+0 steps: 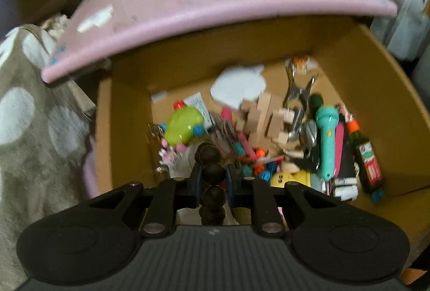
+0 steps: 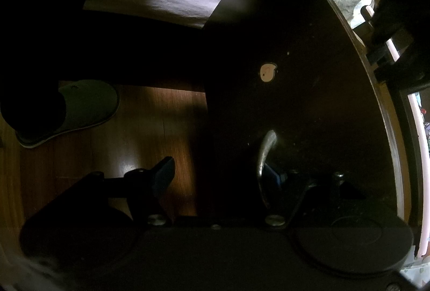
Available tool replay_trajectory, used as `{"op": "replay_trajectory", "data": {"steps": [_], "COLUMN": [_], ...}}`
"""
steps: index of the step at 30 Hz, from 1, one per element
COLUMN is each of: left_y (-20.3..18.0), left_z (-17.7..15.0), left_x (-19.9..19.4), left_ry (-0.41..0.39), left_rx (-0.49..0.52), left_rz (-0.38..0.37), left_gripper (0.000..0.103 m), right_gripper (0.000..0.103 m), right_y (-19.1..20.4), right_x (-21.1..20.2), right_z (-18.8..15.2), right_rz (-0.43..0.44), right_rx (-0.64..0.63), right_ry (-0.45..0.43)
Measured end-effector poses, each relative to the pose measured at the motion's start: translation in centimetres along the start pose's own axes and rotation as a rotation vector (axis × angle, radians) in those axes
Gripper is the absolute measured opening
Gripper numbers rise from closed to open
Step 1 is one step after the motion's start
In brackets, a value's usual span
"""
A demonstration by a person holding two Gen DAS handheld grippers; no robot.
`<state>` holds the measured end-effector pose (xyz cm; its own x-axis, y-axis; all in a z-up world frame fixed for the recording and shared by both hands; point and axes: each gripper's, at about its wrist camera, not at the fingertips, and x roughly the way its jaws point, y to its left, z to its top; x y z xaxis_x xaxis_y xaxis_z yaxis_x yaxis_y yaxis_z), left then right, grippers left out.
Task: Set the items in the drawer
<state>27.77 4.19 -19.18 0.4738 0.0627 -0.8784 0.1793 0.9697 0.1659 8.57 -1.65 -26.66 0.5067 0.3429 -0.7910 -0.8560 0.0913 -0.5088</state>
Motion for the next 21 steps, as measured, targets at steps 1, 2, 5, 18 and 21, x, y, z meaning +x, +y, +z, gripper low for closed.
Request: {"op": "replay_trajectory", "data": {"steps": [1,2,5,18,21], "left_y": [-0.5,-1.0,-2.1,-3.3,-3.3], "left_z": [0.2,0.4,0.8,1.6,1.9], "left_x": [0.2,0.4,0.3,-0.9,-1.2], "left_ry": [0.01,0.017,0.008,-0.022,-0.042], "left_rx": [0.009,0.014,0.017,0.016,0.001], "left_rz": [0.002,0.0,-0.017,-0.017,-0.031], "left_gripper": [0.017,0.025,0.059,0.059,0.059], "right_gripper": [0.072,0.072,0.072,0.072,0.071], "right_y": [0.0,0.0,0.0,0.0,-0.1], "right_x": [0.0,0.1,0.1,0.1,0.0], "right_z": [0.0,0.0,0.1,0.1,0.1], "right_rz": [0.0,0.0,0.0,-0.001,0.001], "right_rx": [0.0,0.0,-0.001,0.0,0.001], "right_ry": [0.0,0.0,0.001,0.001,0.003]}}
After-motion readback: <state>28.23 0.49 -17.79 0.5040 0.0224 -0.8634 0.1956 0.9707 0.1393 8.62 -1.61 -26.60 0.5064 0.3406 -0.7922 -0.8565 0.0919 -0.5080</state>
